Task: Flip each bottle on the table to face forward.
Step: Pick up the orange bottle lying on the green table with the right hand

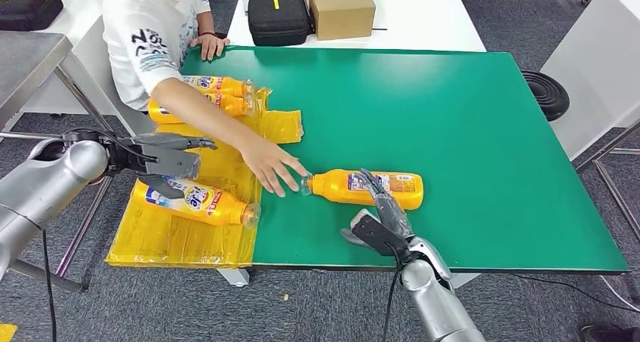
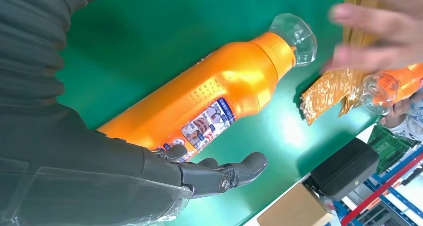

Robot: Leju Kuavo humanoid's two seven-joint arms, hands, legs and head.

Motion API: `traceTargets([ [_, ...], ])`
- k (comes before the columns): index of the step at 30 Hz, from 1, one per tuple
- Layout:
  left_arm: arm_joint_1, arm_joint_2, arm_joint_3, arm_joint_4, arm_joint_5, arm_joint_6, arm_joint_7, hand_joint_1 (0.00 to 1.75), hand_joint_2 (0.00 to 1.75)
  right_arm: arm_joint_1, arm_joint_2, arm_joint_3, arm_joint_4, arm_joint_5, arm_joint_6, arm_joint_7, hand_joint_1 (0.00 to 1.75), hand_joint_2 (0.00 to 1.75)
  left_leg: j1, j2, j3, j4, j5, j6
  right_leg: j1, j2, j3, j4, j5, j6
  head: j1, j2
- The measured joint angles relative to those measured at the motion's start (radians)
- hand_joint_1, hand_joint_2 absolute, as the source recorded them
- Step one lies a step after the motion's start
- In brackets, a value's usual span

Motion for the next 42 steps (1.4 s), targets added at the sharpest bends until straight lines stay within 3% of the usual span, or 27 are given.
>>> traceTargets([
  [4,-0.009,0.026,-0.015,-0.05,0.056,0.012,0.007,0.0,0.0,0.006,0.0,0.0,-0.014,0.007,0.003,0.006,0.0,1.75,0.0,0.0,0.0,0.0,0.0,0.0,0.0,0.0,0.0,0.0,0.0,0.0,0.0,0.0],
  [8,0.011,0.034,-0.007,-0.086,0.127,0.106,-0.023,0.0,1.75,0.014,-0.004,0.0,-0.044,0.039,0.003,0.024,0.0,1.75,0.0,0.0,0.0,0.0,0.0,0.0,0.0,0.0,0.0,0.0,0.0,0.0,0.0,0.0],
  [11,0.082,0.016,0.031,-0.113,0.122,0.265,-0.076,0.0,1.75,0.008,-0.022,0.0,-0.087,0.085,0.014,0.071,0.0,1.75,-0.002,0.0,0.0,0.0,0.0,0.0,-0.001,0.0,0.0,0.0,0.0,0.0,0.0,0.0],
  [15,0.232,-0.055,0.112,-0.137,0.023,0.452,-0.123,0.0,1.75,-0.039,-0.059,-0.005,-0.139,0.122,0.063,0.139,0.0,1.75,-0.003,0.0,0.0,0.0,0.0,0.0,-0.003,0.0,0.0,-0.001,0.0,0.0,0.0,0.0],
  [20,0.336,-0.111,0.187,-0.154,-0.021,0.466,-0.13,0.0,1.75,-0.072,-0.081,-0.019,-0.164,0.135,0.082,0.148,0.0,1.75,-0.002,0.0,-0.001,0.0,0.0,0.001,-0.002,0.0,0.0,-0.001,0.0,0.001,0.0,0.0],
  [27,0.369,-0.137,0.247,-0.167,-0.037,0.451,-0.134,0.0,1.75,-0.073,-0.089,-0.023,-0.173,0.143,0.081,0.148,0.0,1.75,-0.001,0.0,-0.001,0.0,0.0,0.0,-0.001,0.0,-0.001,0.0,0.0,0.001,0.0,0.0],
  [30,0.397,-0.154,0.274,-0.178,-0.078,0.494,-0.133,0.0,1.75,-0.088,-0.101,-0.023,-0.167,0.148,0.092,0.159,0.0,1.75,-0.002,0.0,-0.002,0.0,0.0,0.0,-0.001,0.0,-0.001,0.0,0.0,0.001,0.0,0.0],
  [35,0.539,-0.219,0.371,-0.214,-0.147,0.607,-0.138,0.0,1.75,-0.25,-0.169,-0.009,-0.031,0.153,0.148,0.166,0.0,1.75,-0.003,0.0,-0.002,0.0,0.001,0.003,-0.004,0.0,-0.001,-0.001,0.001,0.002,0.0,0.0],
  [42,0.673,-0.274,0.488,-0.243,-0.193,0.642,-0.137,0.0,1.75,-0.469,-0.228,0.071,0.24,0.148,0.256,0.119,0.0,1.75,-0.003,-0.001,-0.003,0.0,0.001,0.003,-0.003,-0.001,-0.001,-0.001,0.002,0.003,0.0,0.0],
])
